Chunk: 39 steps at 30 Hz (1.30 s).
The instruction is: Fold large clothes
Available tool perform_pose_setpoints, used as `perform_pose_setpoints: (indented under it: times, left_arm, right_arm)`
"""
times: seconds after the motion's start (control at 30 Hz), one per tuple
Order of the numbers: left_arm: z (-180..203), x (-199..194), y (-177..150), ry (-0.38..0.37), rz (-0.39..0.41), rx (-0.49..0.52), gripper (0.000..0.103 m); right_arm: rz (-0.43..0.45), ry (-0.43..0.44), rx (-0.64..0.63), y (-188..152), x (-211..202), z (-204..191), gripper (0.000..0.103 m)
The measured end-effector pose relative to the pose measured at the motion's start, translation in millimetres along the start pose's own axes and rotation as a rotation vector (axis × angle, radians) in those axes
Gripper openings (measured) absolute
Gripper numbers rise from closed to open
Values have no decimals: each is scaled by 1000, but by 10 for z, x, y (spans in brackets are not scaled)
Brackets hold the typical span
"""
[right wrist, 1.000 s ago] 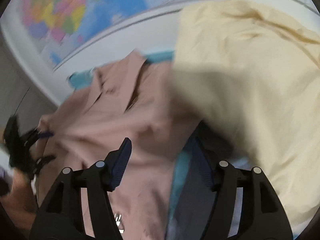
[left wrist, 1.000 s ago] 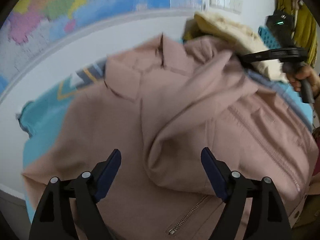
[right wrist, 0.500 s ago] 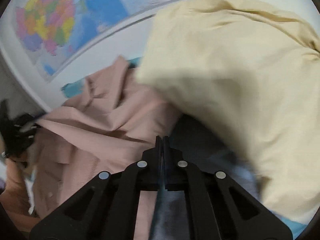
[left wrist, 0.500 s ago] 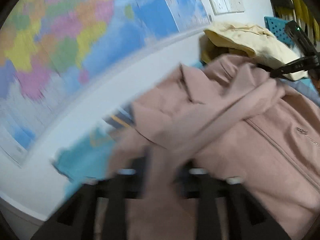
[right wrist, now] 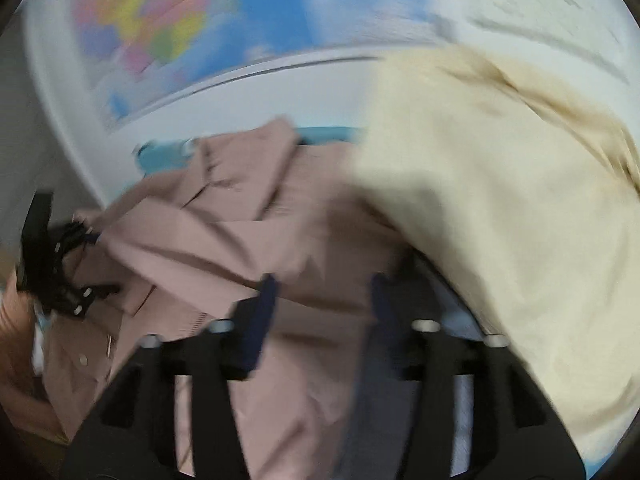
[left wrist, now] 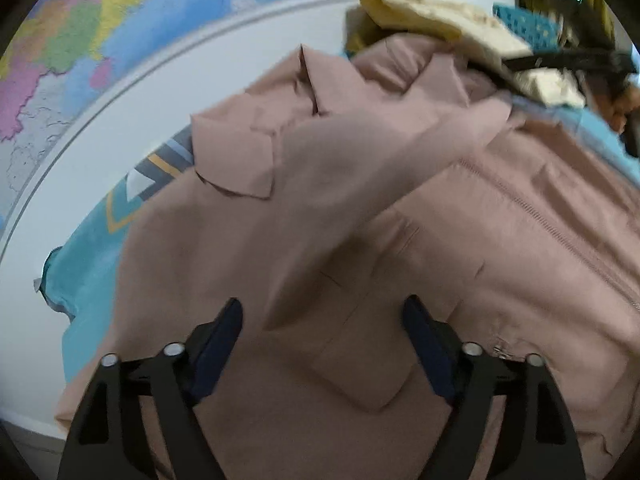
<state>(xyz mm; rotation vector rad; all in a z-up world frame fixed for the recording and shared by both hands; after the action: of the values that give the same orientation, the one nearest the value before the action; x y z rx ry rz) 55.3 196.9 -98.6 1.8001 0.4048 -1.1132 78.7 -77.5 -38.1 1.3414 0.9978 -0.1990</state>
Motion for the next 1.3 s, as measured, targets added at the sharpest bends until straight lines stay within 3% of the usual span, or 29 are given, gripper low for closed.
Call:
perform_pose_setpoints:
  times: [0.03,0.1,0.13,0.27,0.33,0.37,0.4,0.43,0.53,0.6,0.67,0.73,0.83,0.93,1.03,1.1,1.17,1.23,1.3]
  left_arm:
    - [-16,42,28,7,-9,-13,50]
    - [-105,30,95,61,-9,-29,11]
    - [-207,-76,183,172,21,-21,11]
    - [-513,-697,404,433,132,10,9]
    - [-466,-821,378,498,147,104,15]
    - [-384,-814,304,514,139,173,28]
    - [-322,-753,238,504,117,200,51]
    - [-262,-661,153,480,83,220,59]
    - [-119,-232,-191,452,-57,312,60]
    - [-148,-134,-267,443,-72,291,60]
    - [-220,-200,-272,405,-35,224,60]
    - [-331,-377,-232,363,41,139,67]
    - [-569,-664,-191,292,161,-5,73]
    - [-715,-753,-230,255,190,-93,74]
    - [-649,-735,-248,224,208,-98,74]
    - [-571,-667,-287,233,183,-61,74]
    - [-457,-635,-336,212,175,-25,76]
    - [-411,-676,-375,189,192,-16,77]
    - [-428,-825,-409,162,248,-32,81]
  right_arm:
    - [-12,5,-35,39,85,-145,53]
    - [-46,43,-89,68,252,-366,50]
    - [-50,45,-98,71,282,-404,50]
    - [-53,73,-75,72,426,-421,50]
    - [-77,71,-60,11,474,-336,50]
    - [-104,58,-46,-33,538,-279,50]
    - [-120,49,-41,-72,569,-235,50]
    - [-137,31,-35,-100,608,-175,50]
    - [-146,-2,1,-125,633,-34,50]
    - [-150,-52,18,-108,644,63,39]
    - [-150,-105,21,-104,654,147,31]
    - [-162,-116,66,-133,643,240,32]
    - [-133,-93,87,-117,511,226,34]
    - [-67,-28,20,-28,281,-47,36]
    - [-36,49,-70,109,231,-509,42]
    - [-30,125,-178,129,238,-903,55]
    - [-25,78,-343,64,351,-1243,59]
    - [-75,6,-409,-27,543,-1304,53]
    - [-154,-61,-383,-113,785,-1133,39]
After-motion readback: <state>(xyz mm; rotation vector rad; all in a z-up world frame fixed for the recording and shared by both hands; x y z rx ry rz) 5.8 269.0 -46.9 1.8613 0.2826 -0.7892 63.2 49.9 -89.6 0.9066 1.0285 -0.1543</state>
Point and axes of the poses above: each gripper's, at about its wrist camera, not at the fingertips, and x roughly the way its jaws point, z to its right, y to its top, the point moved 5 cm from there along x, roughly the way its jaws point, and after that the axes turned 7 degrees about -y, right-handed, at the moved point
